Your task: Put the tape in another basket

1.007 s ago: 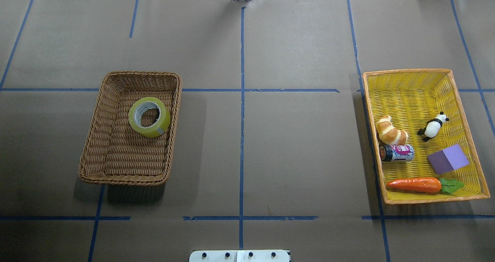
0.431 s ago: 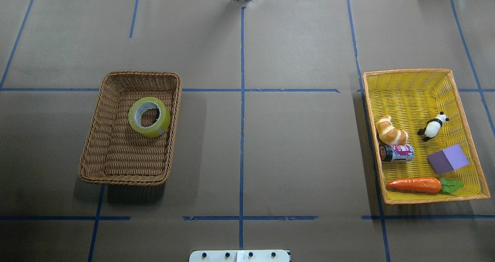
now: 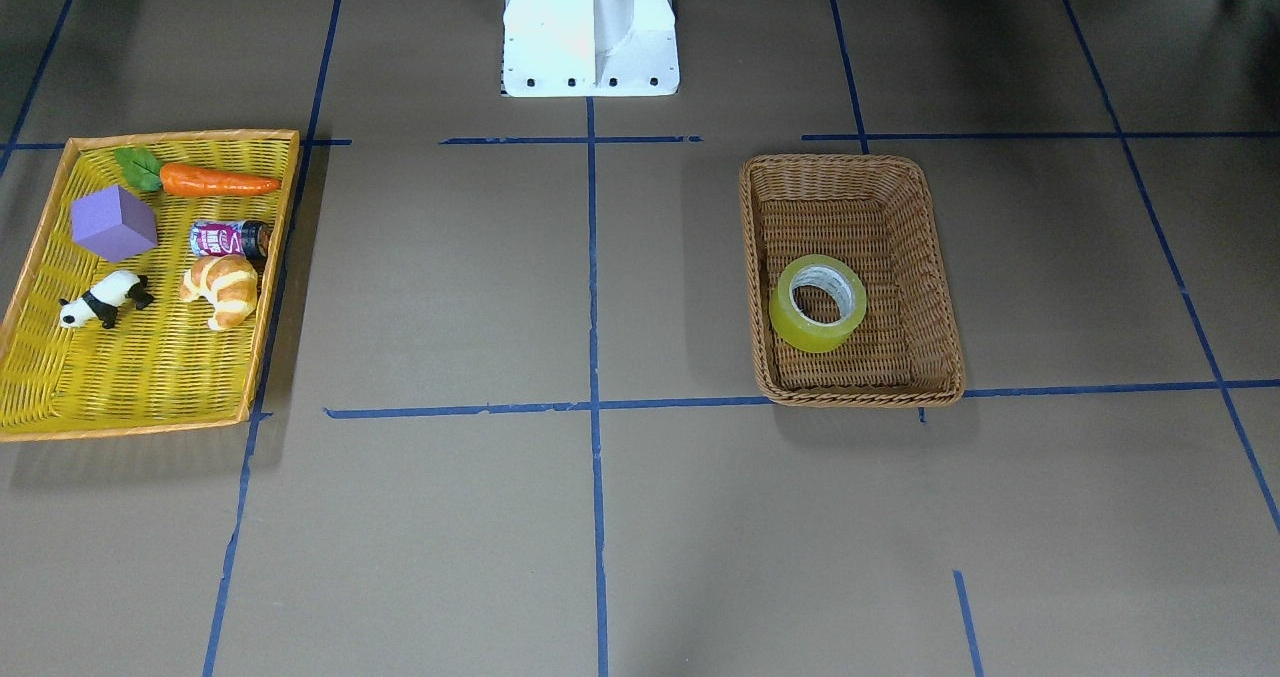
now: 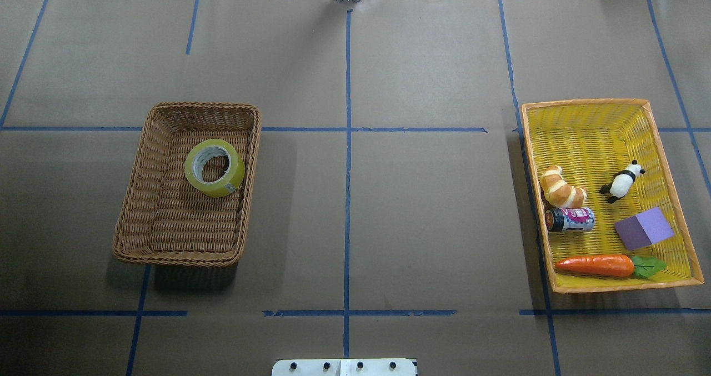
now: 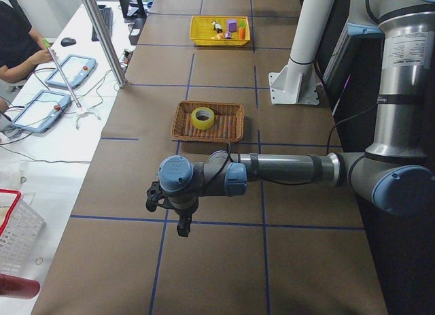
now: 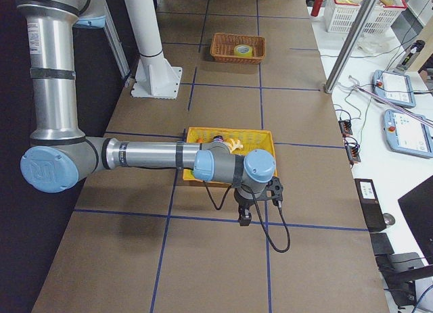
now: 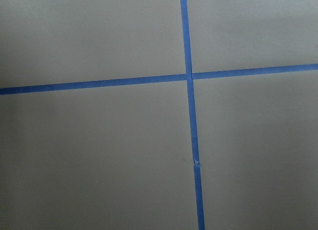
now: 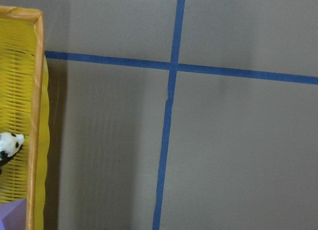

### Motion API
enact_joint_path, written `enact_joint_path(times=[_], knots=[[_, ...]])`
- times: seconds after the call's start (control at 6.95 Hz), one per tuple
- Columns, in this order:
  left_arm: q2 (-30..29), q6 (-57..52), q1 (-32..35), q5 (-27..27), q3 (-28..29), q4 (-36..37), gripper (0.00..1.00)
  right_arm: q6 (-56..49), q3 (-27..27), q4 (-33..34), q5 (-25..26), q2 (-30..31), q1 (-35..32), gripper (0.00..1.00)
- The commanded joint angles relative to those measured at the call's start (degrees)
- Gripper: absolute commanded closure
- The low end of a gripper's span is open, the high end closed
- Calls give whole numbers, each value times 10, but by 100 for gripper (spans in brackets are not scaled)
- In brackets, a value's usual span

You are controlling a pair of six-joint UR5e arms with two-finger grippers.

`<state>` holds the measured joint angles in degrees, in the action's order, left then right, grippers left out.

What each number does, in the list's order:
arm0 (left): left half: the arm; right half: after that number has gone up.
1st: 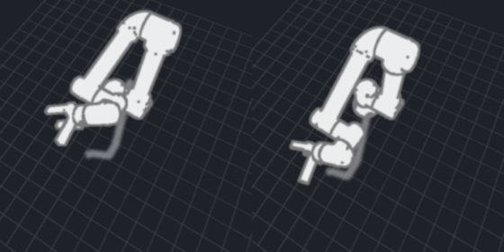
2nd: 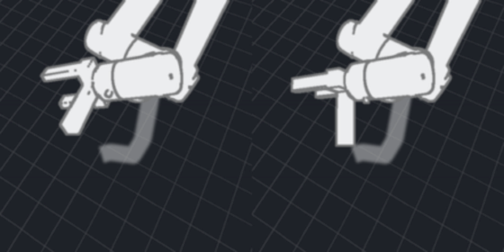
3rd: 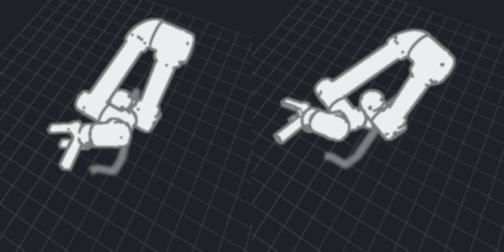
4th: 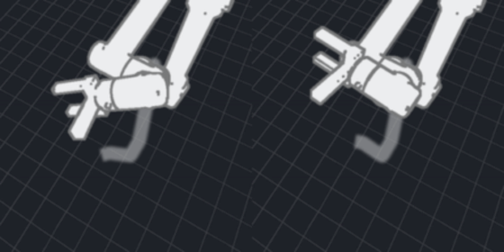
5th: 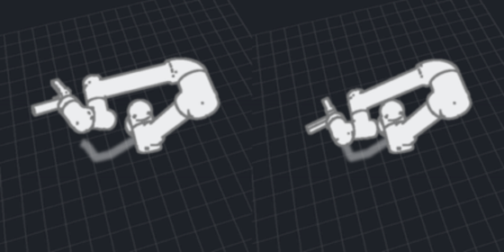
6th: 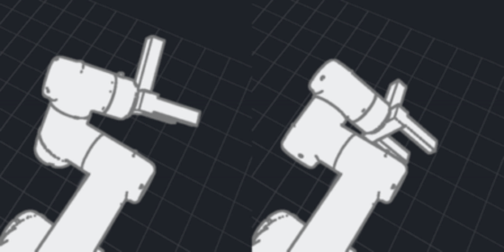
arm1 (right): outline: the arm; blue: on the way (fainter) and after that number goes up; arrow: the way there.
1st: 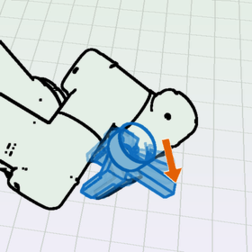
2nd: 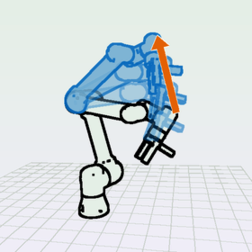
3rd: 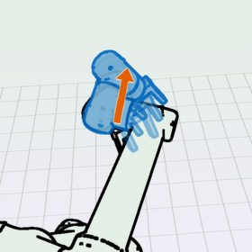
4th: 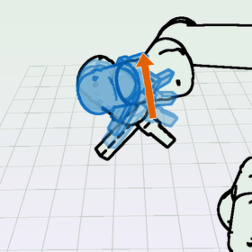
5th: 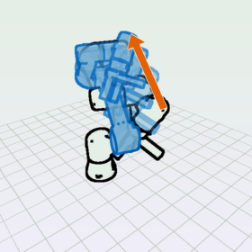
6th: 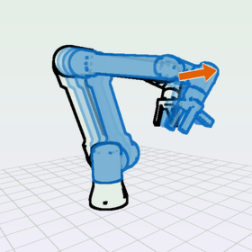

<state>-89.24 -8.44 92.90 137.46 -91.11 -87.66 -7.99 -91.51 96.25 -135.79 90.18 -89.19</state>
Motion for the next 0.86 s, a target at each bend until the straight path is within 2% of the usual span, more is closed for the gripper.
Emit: enact_joint_path(times=[0.0,0.72], knots=[[-1,0,0,0,-1,-1,0,1,-4,-1,0,-3,-14,0],[-1,0,0,0,-1,-1,0,1,-7,-1,0,-4,-34,0]])
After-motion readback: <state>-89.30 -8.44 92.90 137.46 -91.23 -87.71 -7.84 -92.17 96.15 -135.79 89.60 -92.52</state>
